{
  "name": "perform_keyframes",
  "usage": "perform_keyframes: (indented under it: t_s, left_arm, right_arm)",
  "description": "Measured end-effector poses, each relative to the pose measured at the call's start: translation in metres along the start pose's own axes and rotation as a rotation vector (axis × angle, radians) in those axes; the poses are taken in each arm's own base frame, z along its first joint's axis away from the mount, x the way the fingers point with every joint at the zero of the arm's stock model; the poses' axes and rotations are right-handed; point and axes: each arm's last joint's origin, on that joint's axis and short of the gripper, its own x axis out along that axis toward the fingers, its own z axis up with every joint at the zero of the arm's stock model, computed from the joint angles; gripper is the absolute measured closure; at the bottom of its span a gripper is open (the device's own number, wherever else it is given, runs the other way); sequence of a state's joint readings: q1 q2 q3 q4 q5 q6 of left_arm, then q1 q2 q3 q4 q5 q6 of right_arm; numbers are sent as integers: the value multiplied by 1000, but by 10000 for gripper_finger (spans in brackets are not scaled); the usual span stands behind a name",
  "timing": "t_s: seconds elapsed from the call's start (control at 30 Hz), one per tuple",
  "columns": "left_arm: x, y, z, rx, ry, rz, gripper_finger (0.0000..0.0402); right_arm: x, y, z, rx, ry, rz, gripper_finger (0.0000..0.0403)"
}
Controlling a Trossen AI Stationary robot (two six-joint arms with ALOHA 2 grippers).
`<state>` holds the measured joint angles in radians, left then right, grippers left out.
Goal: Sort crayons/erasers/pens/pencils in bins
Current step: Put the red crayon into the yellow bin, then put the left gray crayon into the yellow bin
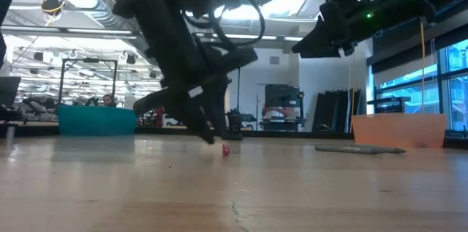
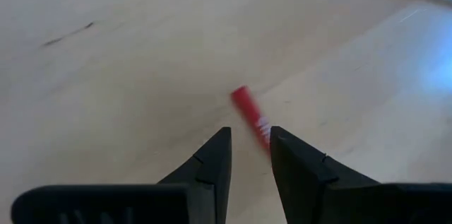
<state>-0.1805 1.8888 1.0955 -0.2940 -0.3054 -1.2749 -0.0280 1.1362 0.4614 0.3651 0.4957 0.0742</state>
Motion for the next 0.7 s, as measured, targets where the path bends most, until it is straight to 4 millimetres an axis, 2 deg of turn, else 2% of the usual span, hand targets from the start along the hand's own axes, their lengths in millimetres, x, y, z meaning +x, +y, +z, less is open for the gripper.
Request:
perform_keyframes:
  t_s: [0.23,0.43,0.57,0.7]
  left_arm:
    - [15,2,-2,-5,30,3,311]
    - [14,-1,0,-2,12,-31,311]
    - [9,-3,10,22,-14,-62,312]
    - [5,-20,23,255,-57,-187,312]
  right_arm:
    - [0,0,0,0,-1,0,122]
    - [0,0,0,0,-1,0,122]
    - [0,0,0,-1,-1,0,122]
    - [0,0,0,-8,-1,0,122]
